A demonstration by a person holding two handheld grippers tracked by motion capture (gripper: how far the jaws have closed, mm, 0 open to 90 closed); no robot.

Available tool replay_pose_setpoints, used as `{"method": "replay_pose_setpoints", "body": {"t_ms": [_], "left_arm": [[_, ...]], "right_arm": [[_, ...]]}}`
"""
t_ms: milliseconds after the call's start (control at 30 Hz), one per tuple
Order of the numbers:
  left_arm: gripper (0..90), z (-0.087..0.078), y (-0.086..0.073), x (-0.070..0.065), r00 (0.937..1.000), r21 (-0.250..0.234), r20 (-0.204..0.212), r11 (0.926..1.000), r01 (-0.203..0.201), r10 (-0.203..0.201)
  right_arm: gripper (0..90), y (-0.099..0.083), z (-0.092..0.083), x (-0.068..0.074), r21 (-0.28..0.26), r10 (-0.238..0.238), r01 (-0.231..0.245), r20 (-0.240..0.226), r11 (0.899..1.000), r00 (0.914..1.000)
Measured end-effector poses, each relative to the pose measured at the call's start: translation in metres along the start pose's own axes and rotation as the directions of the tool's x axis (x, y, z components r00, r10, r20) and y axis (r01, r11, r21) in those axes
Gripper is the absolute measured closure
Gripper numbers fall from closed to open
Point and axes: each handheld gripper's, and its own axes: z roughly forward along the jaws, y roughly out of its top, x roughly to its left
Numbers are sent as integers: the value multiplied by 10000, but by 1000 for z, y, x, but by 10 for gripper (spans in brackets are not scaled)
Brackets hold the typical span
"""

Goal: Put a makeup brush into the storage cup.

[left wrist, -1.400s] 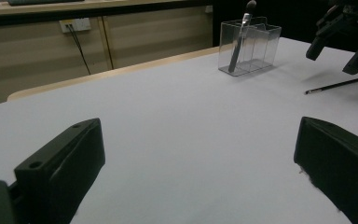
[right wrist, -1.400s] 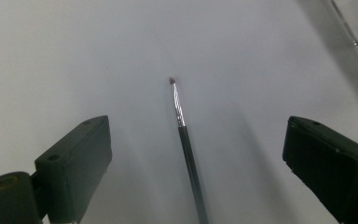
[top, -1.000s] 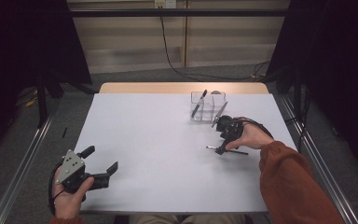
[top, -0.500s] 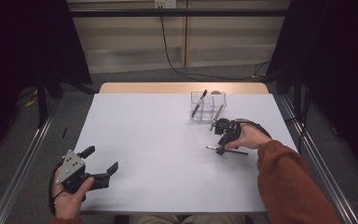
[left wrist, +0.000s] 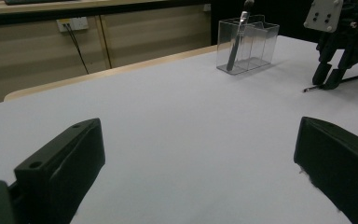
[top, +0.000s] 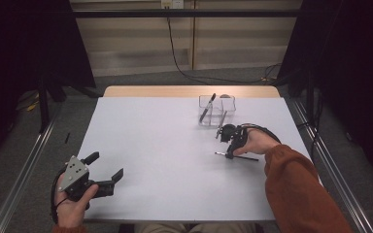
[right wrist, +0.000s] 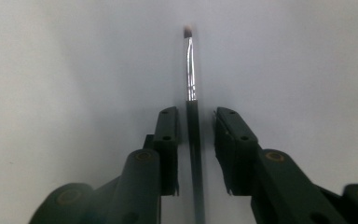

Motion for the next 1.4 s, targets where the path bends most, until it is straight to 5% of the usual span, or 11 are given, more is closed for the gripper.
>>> {"method": "replay_pose_setpoints", "body": {"t_ms": [367,567,1400], "left_arm": [[19,1,0,0,10000,48,58,10000,5,-5],[19,1,0,0,10000,38,53,10000,13,-13],[19,1,0,0,10000,31,20,10000,20,-20]], "right_arm": [[855,1,1,0,32,100,-100,-125,9999,9999],[857,4,0,2,337,122,-119,-98,9994,9999],[862,-5,-7,0,-318,480,-481,-15,9983,9988]]}}
